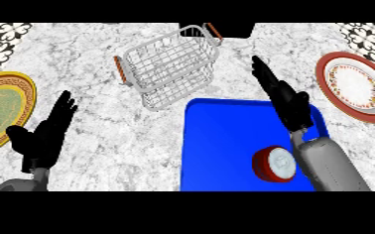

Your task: Pick the can from the tray and place it in the tiered basket

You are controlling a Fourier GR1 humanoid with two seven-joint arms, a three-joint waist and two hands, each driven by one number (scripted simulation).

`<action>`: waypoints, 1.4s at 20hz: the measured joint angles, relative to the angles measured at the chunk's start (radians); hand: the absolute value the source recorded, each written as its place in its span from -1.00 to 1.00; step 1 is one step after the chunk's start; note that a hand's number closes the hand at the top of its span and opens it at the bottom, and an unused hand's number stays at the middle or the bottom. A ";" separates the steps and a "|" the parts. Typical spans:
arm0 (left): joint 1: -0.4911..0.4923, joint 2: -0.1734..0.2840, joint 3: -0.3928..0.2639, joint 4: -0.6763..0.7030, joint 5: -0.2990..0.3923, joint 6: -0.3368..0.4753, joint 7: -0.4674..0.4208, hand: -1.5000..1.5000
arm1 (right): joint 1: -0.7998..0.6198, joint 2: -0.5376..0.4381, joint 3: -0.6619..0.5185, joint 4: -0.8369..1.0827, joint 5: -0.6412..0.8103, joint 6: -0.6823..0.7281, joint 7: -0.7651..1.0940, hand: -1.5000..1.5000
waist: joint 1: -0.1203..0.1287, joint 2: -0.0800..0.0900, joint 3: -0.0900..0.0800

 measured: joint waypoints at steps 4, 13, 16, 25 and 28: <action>-0.009 0.007 0.006 -0.022 -0.005 -0.011 0.009 0.00 | 0.032 0.025 0.046 -0.135 0.008 0.030 -0.070 1.00 | -0.017 0.003 0.017; -0.007 0.016 -0.022 -0.136 0.005 -0.014 0.111 0.00 | 0.305 0.056 0.054 -0.306 0.219 -0.271 -0.129 -1.00 | -0.059 -0.002 0.024; -0.014 0.020 -0.027 -0.170 0.002 -0.019 0.148 0.00 | 0.405 0.017 0.082 -0.440 0.314 -0.327 -0.122 -1.00 | -0.047 0.002 0.025; -0.012 0.025 -0.027 -0.218 -0.005 -0.013 0.190 0.00 | 0.538 -0.321 0.068 -0.699 0.644 -0.210 0.141 -1.00 | -0.048 0.002 0.019; -0.017 0.019 -0.033 -0.227 -0.008 -0.007 0.201 0.00 | 0.562 -0.427 0.103 -0.772 0.697 -0.071 0.267 -1.00 | -0.041 0.004 0.017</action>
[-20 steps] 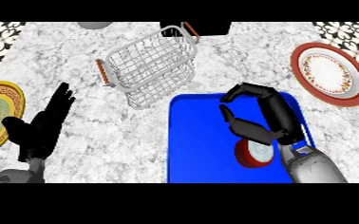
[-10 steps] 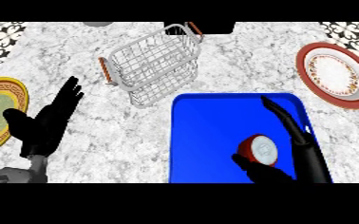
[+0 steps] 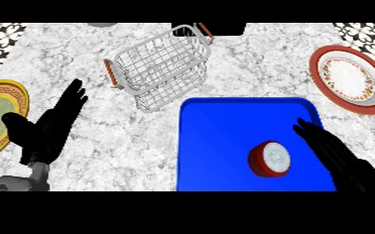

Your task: Pick the can from the tray and place it in the tiered basket

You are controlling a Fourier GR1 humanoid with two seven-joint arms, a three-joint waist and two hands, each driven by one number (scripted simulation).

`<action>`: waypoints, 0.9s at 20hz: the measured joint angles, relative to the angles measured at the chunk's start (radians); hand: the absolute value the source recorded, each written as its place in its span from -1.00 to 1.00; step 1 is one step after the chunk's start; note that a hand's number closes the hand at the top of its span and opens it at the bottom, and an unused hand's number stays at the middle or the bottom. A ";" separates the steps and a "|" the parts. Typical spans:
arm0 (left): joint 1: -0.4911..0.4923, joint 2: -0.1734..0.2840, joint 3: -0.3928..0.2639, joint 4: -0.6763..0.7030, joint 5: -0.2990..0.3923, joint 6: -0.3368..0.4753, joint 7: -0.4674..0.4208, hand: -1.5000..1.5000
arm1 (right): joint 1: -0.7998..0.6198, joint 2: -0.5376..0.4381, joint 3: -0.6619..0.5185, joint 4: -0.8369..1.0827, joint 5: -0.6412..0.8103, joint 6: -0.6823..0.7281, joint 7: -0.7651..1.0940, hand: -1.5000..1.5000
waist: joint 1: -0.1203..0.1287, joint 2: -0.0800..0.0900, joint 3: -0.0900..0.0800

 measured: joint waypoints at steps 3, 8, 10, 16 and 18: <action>-0.007 0.007 0.005 -0.006 0.002 -0.007 0.011 0.00 | 0.010 -0.071 0.040 -0.096 0.020 0.139 0.147 -1.00 | 0.010 0.003 0.001; -0.028 0.000 0.011 0.003 -0.004 -0.025 0.021 0.00 | -0.088 -0.021 0.155 -0.164 0.026 0.303 0.429 -1.00 | 0.026 0.007 0.004; -0.030 -0.013 0.011 0.000 -0.015 -0.022 0.028 0.00 | -0.144 0.037 0.191 -0.162 0.029 0.337 0.524 -1.00 | 0.028 0.008 0.005; -0.032 -0.042 0.027 -0.005 -0.038 -0.035 0.048 0.00 | -0.212 0.179 0.293 -0.104 0.162 0.368 0.640 -1.00 | 0.028 0.008 0.007; -0.032 -0.056 0.032 0.005 -0.051 -0.041 0.039 0.00 | -0.223 0.213 0.300 -0.055 0.191 0.371 0.641 -1.00 | 0.028 0.008 0.008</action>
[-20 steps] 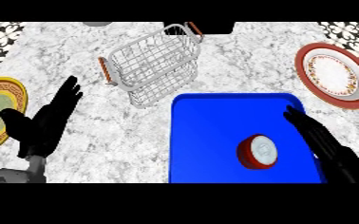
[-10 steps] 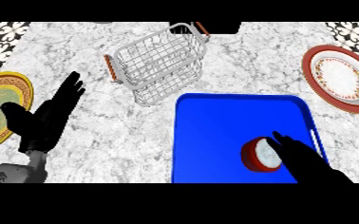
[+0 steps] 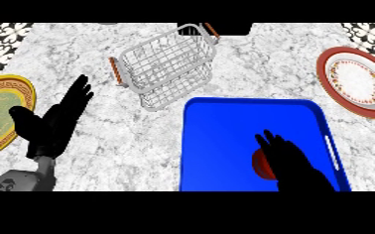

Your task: Pick the can from the tray and place it in the tiered basket

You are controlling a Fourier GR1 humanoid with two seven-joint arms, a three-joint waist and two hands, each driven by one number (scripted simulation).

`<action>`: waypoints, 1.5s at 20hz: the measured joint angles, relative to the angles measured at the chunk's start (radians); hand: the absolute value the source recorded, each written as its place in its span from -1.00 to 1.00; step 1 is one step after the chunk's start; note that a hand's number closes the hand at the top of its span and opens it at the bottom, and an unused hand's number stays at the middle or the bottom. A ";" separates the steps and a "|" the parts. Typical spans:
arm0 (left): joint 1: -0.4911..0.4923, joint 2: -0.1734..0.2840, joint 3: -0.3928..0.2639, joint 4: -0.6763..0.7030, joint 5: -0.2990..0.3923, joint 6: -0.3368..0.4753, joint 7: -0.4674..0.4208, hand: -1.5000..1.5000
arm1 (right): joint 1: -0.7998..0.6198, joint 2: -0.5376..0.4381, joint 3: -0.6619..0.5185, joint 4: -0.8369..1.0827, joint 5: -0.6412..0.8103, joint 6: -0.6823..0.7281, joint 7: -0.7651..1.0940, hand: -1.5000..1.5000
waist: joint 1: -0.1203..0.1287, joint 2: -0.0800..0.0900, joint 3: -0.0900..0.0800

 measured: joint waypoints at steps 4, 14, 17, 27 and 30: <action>-0.006 -0.010 0.031 0.012 -0.011 -0.026 0.000 0.00 | 0.017 0.027 -0.024 0.085 0.047 -0.014 -0.039 -1.00 | -0.002 0.000 0.001; 0.019 -0.046 0.079 -0.009 -0.059 -0.072 0.014 0.00 | 0.053 0.071 -0.074 0.286 0.199 -0.136 -0.205 -1.00 | -0.002 0.000 0.001; 0.034 -0.061 0.093 -0.023 -0.073 -0.086 0.026 0.00 | 0.058 0.084 -0.100 0.319 0.232 -0.147 -0.241 -1.00 | -0.002 0.000 0.001; 0.020 -0.096 0.107 -0.026 -0.118 -0.095 0.040 0.00 | 0.053 0.095 -0.128 0.337 0.224 -0.040 -0.286 1.00 | 0.000 -0.010 -0.010; 0.020 -0.100 0.120 -0.014 -0.116 -0.106 0.037 0.00 | 0.040 0.083 -0.128 0.359 0.250 -0.036 -0.318 1.00 | 0.000 -0.012 -0.012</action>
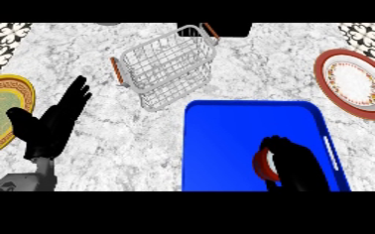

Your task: Pick the can from the tray and place it in the tiered basket

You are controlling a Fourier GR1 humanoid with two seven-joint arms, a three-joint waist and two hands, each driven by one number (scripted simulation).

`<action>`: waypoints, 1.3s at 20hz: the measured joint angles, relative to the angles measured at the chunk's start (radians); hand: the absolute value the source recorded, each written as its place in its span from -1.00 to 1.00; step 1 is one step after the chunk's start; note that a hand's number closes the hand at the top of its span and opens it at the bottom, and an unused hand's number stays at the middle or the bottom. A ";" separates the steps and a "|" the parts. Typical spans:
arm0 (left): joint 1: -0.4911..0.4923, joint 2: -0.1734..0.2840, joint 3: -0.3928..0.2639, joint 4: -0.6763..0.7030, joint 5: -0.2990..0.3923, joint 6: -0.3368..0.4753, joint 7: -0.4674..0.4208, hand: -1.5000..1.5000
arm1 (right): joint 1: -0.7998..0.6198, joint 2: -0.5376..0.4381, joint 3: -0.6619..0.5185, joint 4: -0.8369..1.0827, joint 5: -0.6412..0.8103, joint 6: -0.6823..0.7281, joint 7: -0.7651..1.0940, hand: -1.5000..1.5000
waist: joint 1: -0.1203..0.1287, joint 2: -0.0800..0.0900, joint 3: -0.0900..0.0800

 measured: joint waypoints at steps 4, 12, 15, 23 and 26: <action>0.003 -0.010 0.007 0.003 -0.013 -0.008 -0.006 0.00 | -0.001 -0.004 0.011 0.012 0.055 -0.016 -0.031 1.00 | -0.001 -0.001 0.000; 0.036 -0.008 0.036 -0.011 -0.012 -0.010 0.000 0.00 | 0.154 0.128 0.013 -0.046 0.260 -0.136 0.257 1.00 | -0.034 -0.008 -0.001; 0.041 0.002 0.049 -0.013 -0.004 -0.015 0.003 0.00 | 0.232 0.199 0.041 -0.094 0.395 -0.176 0.386 1.00 | -0.046 -0.009 0.001; 0.048 -0.010 0.040 -0.017 -0.012 -0.013 0.002 0.00 | 0.267 0.369 0.219 -0.312 0.782 -0.265 0.444 1.00 | -0.045 -0.008 0.009; 0.037 -0.016 0.031 -0.011 -0.022 -0.014 0.000 0.00 | 0.231 0.352 0.273 -0.342 0.922 -0.276 0.452 1.00 | -0.036 -0.004 0.009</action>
